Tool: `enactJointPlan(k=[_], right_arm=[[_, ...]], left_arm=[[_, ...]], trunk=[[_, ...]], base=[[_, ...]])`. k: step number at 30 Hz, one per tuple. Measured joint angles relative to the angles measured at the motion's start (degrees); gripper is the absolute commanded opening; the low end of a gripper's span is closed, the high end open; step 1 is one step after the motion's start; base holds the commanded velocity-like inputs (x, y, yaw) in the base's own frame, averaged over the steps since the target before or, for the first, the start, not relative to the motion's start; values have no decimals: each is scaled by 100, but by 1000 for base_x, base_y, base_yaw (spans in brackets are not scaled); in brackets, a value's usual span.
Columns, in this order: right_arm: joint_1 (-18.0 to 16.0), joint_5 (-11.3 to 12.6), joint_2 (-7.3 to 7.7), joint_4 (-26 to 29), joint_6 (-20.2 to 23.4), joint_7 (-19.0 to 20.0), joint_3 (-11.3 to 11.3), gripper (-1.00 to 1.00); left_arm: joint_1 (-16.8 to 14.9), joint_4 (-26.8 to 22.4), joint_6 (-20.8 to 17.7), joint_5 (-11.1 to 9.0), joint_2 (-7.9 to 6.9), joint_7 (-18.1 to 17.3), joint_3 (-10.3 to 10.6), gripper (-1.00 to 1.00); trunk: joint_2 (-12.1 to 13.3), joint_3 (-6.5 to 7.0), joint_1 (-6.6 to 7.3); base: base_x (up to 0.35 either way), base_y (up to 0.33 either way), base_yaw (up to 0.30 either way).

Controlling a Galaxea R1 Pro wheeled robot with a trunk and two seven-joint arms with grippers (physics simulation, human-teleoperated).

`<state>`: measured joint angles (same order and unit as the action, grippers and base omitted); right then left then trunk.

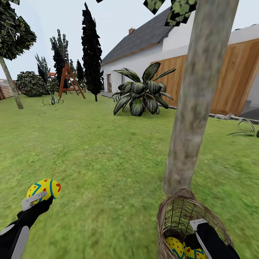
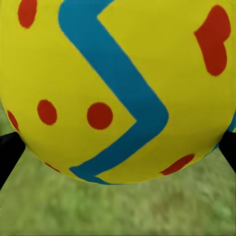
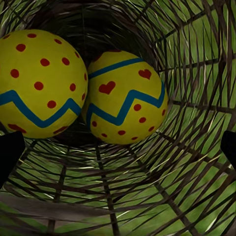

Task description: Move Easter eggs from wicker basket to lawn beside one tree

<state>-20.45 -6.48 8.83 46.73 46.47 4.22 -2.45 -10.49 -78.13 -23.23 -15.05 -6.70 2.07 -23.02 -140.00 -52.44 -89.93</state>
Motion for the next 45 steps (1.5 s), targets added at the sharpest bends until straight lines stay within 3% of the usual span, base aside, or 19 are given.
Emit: enactJointPlan(k=[23,31,45], right_arm=[[0,-12,-9,-5,0,-2,-3,100],[0,-11,-9,-5,0,-1,-3,100],[1,-20,-9,-5,0,-5,-3,100]], left_arm=[[-2,241,-7,-3,11,3,9,-100],[0,236,0,-8,11,16,8,-100],[-3,228,0,0,99,6,9,-100]], trunk=[[0,0,0],[-320,-143,-175],[-340,-453,-212]], base=[[59,-70,0],[0,0,0],[0,0,0]])
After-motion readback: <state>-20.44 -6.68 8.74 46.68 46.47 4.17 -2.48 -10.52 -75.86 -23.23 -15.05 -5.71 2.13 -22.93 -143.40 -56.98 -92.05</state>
